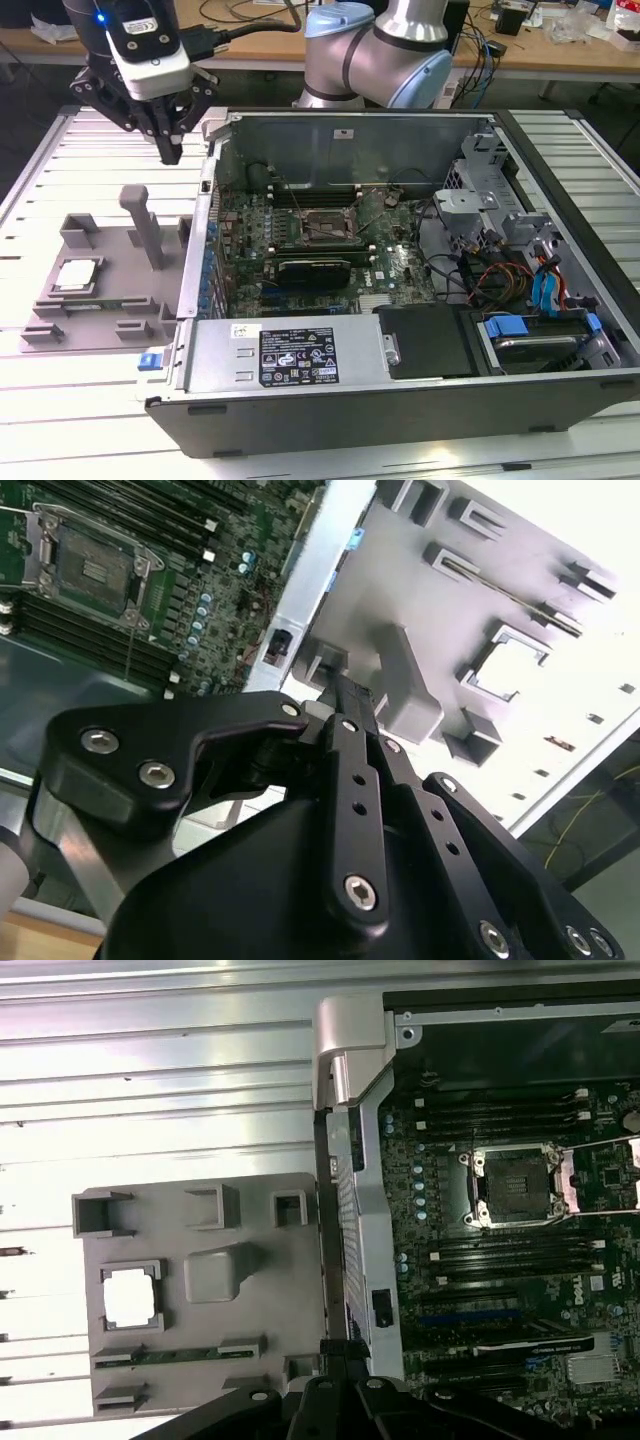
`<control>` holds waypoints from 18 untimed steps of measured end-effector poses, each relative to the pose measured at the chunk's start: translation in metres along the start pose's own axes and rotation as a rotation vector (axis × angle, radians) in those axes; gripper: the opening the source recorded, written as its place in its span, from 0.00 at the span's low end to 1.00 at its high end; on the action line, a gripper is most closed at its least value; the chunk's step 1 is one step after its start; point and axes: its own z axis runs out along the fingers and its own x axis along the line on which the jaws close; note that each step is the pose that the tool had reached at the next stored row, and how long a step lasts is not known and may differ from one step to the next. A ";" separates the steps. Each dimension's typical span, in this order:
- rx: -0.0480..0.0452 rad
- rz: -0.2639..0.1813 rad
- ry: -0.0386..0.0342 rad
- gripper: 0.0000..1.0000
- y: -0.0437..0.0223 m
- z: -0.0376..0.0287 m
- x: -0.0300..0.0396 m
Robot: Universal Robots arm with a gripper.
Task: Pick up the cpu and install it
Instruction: 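Reach for the cpu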
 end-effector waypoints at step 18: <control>0.0001 0.000 0.0000 0.11 -0.0040 -0.0014 0.0534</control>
